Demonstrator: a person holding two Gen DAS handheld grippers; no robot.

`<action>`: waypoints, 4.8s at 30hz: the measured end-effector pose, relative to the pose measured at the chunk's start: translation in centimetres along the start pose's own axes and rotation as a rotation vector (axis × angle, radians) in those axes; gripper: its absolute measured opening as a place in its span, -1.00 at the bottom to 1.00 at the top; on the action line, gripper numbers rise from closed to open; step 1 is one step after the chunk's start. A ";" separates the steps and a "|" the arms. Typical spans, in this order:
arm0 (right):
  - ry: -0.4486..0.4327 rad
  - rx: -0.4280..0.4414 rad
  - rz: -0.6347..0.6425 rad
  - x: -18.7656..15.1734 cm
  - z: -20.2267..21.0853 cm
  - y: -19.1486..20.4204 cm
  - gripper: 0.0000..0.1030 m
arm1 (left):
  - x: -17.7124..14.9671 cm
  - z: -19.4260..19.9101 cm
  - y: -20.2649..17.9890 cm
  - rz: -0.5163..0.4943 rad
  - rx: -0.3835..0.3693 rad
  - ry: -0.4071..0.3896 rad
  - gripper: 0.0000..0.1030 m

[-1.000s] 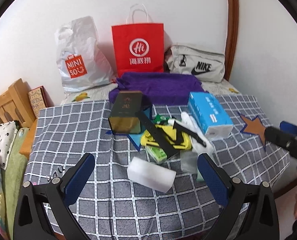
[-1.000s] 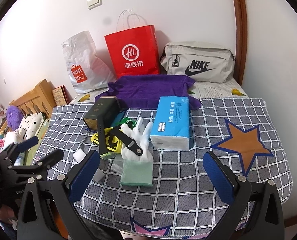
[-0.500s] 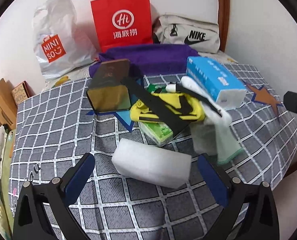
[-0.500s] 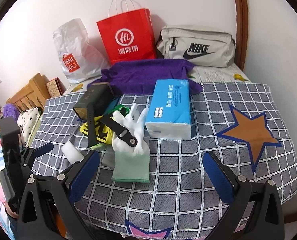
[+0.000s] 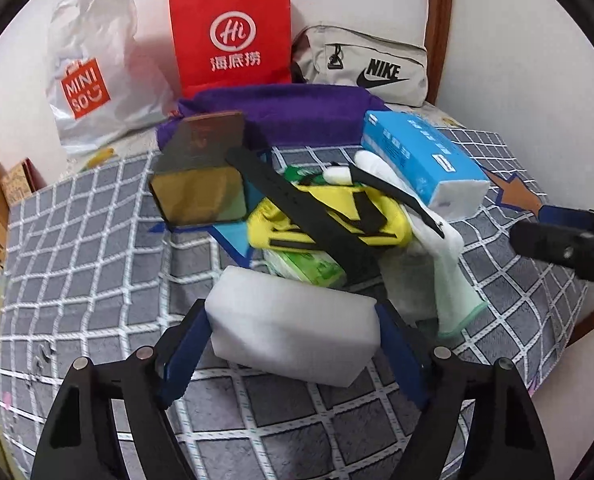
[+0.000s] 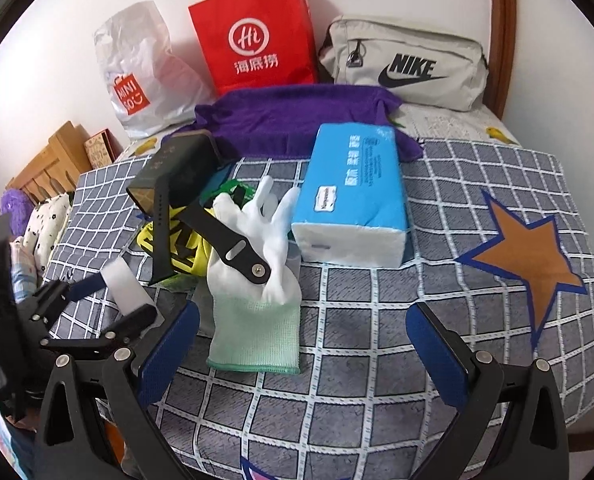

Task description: Organize soft objects

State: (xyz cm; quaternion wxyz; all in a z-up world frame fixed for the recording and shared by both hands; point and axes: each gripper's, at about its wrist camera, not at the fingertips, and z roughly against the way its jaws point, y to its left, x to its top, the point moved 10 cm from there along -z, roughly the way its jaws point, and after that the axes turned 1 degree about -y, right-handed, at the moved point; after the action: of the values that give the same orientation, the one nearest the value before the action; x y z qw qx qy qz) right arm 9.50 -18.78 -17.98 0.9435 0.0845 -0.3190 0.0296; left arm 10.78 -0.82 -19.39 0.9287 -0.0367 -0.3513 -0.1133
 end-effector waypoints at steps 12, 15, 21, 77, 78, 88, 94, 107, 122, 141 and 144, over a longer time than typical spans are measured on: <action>0.016 0.122 0.123 2.1 -3.7 4.7 0.52 | 0.5 0.8 4.1 0.070 0.059 -0.010 0.56; 0.008 0.128 0.166 2.7 -4.6 5.7 0.35 | 0.2 0.4 4.3 0.077 0.056 -0.003 0.56; 0.024 0.167 0.202 3.0 -5.9 7.0 0.14 | -0.2 -0.2 4.5 0.095 0.043 0.009 0.56; 0.016 0.221 0.179 2.3 -3.9 4.6 -0.48 | 1.1 0.7 5.5 0.139 0.030 -0.015 0.57; 0.012 0.218 0.180 2.5 -3.7 4.5 -0.48 | 1.5 1.0 5.6 0.140 0.034 -0.020 0.57; -0.055 0.147 0.147 6.6 -1.4 2.0 -0.48 | 6.2 3.2 7.5 0.119 0.123 -0.056 0.56; -0.088 0.087 0.119 9.9 -1.2 -0.4 -0.48 | 10.5 3.2 8.5 0.100 0.153 -0.082 0.56; -0.098 0.034 0.115 18.3 -5.1 -3.3 -0.48 | 19.2 -2.5 10.0 0.089 0.173 -0.058 0.56; -0.026 0.014 0.103 24.0 -14.9 -6.6 -0.48 | 25.9 -12.7 11.1 0.072 0.145 0.009 0.57; 0.132 -0.013 0.113 24.0 -24.0 -8.6 -0.48 | 26.5 -20.4 12.0 0.137 0.112 0.094 0.57; 0.143 -0.016 0.124 23.8 -24.1 -8.5 -0.47 | 26.4 -20.7 12.3 0.143 0.111 0.098 0.57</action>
State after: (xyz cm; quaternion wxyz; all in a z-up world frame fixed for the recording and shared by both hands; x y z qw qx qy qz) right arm 43.72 -22.84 -23.53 0.9609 0.0548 -0.2558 0.0912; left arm 46.23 3.15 -17.32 0.9511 -0.0047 -0.3076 -0.0288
